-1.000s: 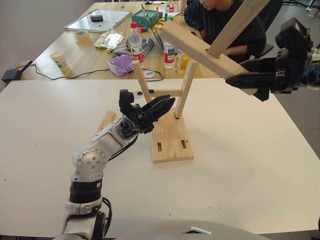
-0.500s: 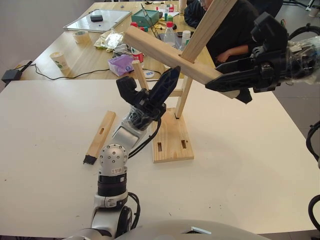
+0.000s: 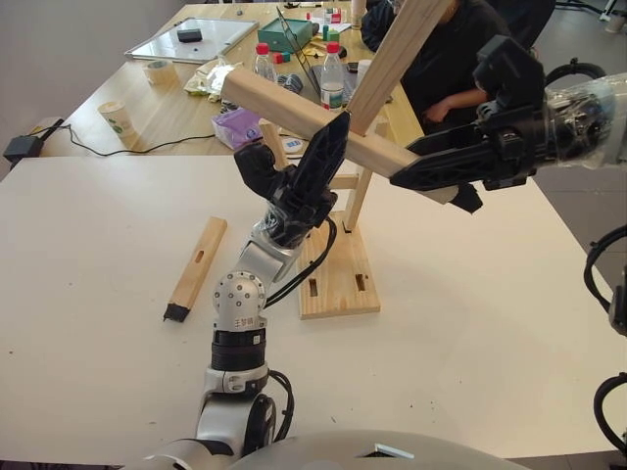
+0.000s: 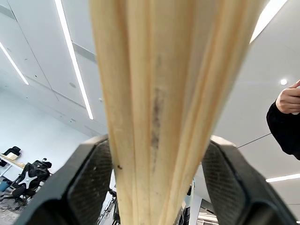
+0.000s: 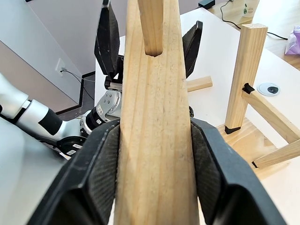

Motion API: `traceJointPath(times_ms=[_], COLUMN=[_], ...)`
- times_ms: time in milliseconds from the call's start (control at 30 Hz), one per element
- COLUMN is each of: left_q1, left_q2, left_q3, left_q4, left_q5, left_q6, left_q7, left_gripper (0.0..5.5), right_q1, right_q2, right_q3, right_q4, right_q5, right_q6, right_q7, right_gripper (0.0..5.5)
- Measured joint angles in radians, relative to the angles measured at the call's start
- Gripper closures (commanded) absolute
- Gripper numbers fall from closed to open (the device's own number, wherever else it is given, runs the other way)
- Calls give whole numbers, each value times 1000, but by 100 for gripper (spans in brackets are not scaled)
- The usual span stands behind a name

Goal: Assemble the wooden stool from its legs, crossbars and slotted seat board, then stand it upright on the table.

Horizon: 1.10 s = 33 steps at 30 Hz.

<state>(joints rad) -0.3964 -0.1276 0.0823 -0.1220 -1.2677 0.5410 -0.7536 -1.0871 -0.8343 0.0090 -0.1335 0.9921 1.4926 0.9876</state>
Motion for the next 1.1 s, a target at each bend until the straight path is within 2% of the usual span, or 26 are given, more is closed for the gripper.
traceJointPath(times_ms=[100,233,267,700,733,967,1100], left_q1=[-1,-1,-1,-1,-4,-22,-28], left_q2=[-3,-6,-6,-10,-11,-21,15], left_q3=[2,2,2,18,20,55,75], left_q4=[1,2,2,0,-1,0,3], left_q5=[0,0,4,-3,-4,-9,17], left_q6=[0,0,-2,9,9,-3,-4], left_q7=[-13,-15,-15,-5,0,23,28], left_gripper=[248,326,330,330,330,340,341], right_q1=[0,0,0,-8,-9,-17,-19], right_q2=[1,3,3,6,6,8,2], right_q3=[-8,-10,-10,-13,-13,-13,-17], right_q4=[8,10,12,23,23,45,54], right_q5=[2,10,18,38,37,21,5], right_q6=[14,16,18,34,34,23,-4], right_q7=[-9,-11,-12,-33,-36,-56,-57], right_gripper=[349,349,349,349,311,178,176])
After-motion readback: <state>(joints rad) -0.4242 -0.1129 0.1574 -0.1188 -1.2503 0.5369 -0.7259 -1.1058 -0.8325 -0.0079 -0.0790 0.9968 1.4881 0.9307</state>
